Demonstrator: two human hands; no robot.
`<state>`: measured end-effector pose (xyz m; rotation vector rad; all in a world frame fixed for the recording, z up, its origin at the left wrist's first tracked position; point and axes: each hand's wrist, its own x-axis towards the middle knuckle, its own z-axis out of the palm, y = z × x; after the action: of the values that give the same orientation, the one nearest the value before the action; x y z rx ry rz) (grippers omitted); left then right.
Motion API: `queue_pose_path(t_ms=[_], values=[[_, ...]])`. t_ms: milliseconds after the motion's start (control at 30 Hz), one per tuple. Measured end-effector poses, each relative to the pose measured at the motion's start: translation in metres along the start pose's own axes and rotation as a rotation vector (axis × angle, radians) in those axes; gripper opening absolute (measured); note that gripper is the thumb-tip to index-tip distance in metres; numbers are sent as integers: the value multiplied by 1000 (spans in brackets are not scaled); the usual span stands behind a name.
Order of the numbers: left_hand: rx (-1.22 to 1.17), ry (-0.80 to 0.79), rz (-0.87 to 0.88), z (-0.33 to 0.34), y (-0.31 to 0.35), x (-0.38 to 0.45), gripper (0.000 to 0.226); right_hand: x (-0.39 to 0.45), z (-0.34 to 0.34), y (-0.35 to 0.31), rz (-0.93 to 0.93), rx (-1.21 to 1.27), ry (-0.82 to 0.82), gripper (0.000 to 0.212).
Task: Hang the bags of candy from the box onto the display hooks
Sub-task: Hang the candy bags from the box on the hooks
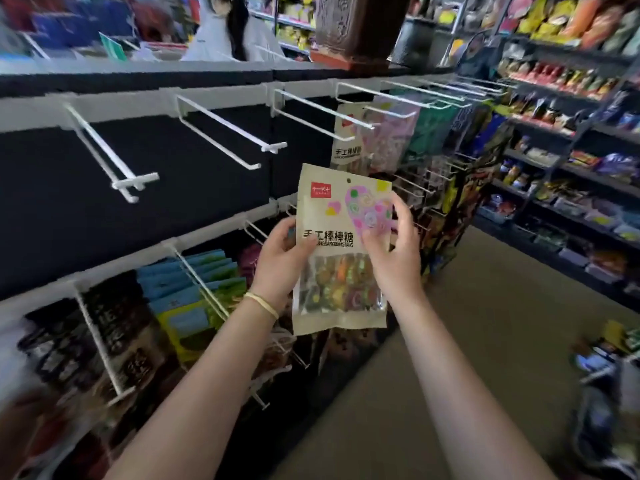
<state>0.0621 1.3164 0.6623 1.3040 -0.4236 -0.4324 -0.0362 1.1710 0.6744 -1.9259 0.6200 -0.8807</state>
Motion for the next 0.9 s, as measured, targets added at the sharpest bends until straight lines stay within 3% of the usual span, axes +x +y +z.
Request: queue_pose_path(t_ms=[133,233,333,700,900], values=[[15,-98,7,26,-11,28,33,32,2,18,-71,-1,-49,71],[47,-124,31,46,-11,51,34,60,4,38,-106,-53,-12,91],[42,-120,39,69,-10,73,37,92,0,53,-162,-99,49,93],[-9,2,158,169,-15,146,38,211,-54,88,-396,-82,69,93],[5,181,244,208,-25,168,38,256,-67,102,-495,-83,17,93]])
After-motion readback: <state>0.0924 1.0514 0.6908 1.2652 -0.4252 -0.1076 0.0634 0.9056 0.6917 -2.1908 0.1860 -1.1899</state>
